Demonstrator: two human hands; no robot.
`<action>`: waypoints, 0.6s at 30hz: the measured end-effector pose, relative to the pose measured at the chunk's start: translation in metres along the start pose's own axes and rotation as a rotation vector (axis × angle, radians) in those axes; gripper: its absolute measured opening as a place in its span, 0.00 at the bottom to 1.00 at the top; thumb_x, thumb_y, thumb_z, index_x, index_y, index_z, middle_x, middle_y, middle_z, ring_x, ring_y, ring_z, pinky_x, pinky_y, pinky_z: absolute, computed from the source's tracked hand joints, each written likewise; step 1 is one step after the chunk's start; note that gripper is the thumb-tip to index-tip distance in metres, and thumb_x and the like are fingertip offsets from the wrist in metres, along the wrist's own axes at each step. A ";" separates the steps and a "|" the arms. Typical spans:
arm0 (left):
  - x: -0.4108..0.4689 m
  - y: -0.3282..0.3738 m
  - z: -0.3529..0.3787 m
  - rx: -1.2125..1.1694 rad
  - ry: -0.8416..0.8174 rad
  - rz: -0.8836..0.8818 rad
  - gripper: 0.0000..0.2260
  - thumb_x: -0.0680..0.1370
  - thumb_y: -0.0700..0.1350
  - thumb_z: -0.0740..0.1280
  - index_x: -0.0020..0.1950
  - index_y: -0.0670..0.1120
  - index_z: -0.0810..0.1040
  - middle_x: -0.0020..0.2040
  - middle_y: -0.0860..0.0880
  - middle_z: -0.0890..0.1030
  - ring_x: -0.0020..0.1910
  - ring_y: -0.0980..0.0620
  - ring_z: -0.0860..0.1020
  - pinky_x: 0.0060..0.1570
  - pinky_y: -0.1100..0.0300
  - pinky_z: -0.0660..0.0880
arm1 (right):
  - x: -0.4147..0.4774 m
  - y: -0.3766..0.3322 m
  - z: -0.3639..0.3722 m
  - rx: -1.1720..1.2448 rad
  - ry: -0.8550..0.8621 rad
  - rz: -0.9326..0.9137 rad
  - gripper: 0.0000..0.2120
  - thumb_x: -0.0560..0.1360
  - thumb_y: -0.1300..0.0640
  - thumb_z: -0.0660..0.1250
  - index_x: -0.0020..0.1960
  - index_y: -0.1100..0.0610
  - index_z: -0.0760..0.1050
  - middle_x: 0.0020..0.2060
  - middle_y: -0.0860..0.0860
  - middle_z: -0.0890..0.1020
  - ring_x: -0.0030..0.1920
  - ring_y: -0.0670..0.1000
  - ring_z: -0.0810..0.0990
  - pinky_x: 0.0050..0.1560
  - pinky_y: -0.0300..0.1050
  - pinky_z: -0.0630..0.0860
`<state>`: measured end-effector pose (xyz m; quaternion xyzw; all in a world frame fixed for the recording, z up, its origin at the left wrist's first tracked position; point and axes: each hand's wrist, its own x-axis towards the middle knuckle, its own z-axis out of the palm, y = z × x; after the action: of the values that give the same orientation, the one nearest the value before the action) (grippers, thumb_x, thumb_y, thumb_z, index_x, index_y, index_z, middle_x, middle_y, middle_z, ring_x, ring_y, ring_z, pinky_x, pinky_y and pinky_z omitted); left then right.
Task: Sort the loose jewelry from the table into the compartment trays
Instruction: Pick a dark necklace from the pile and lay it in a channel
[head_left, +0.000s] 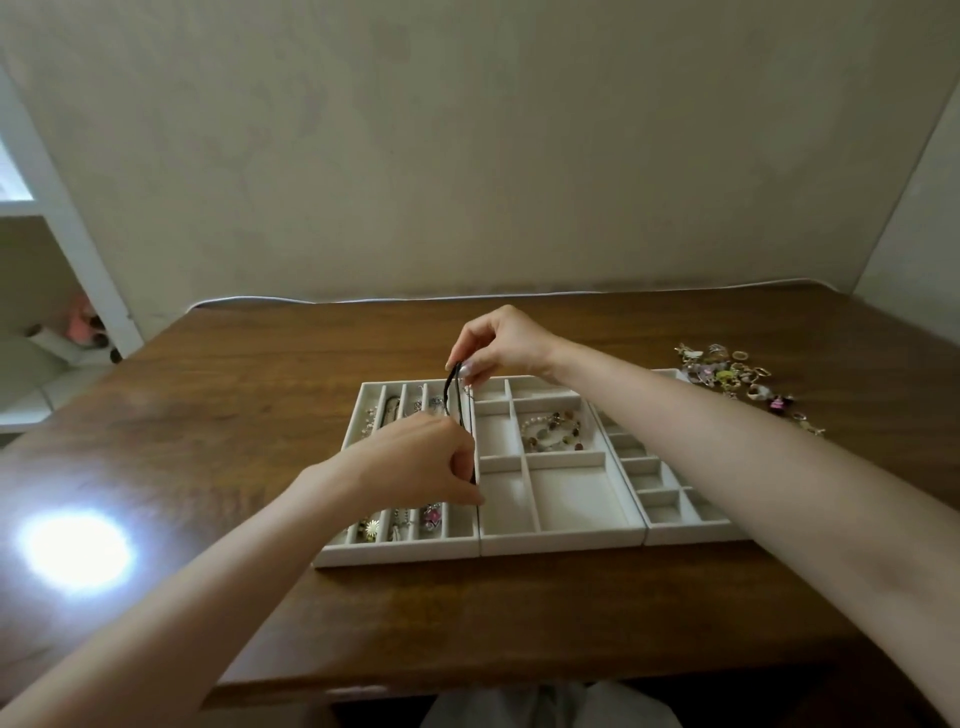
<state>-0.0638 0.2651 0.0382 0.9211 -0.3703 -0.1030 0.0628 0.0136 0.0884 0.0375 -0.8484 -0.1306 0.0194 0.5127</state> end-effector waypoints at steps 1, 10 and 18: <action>0.000 0.000 0.001 0.014 -0.016 0.011 0.11 0.74 0.52 0.69 0.35 0.51 0.72 0.36 0.55 0.74 0.34 0.58 0.71 0.33 0.68 0.67 | -0.001 -0.001 0.000 -0.005 -0.025 0.002 0.07 0.70 0.75 0.67 0.45 0.67 0.80 0.41 0.63 0.82 0.40 0.57 0.82 0.41 0.42 0.82; -0.003 -0.002 -0.002 -0.018 -0.160 0.064 0.10 0.78 0.49 0.64 0.40 0.49 0.80 0.34 0.54 0.77 0.32 0.57 0.72 0.35 0.67 0.69 | -0.002 -0.005 0.002 0.050 -0.124 0.014 0.07 0.70 0.73 0.69 0.43 0.63 0.80 0.36 0.55 0.82 0.35 0.51 0.81 0.38 0.40 0.80; -0.005 -0.005 -0.004 -0.095 -0.271 0.078 0.12 0.79 0.51 0.61 0.46 0.48 0.82 0.35 0.54 0.78 0.30 0.57 0.71 0.35 0.66 0.69 | 0.000 -0.004 0.002 0.195 -0.265 0.098 0.07 0.72 0.70 0.67 0.45 0.61 0.80 0.36 0.53 0.80 0.35 0.48 0.79 0.38 0.39 0.79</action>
<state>-0.0629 0.2727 0.0420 0.8797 -0.4054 -0.2411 0.0599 0.0121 0.0915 0.0400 -0.7900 -0.1529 0.1686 0.5693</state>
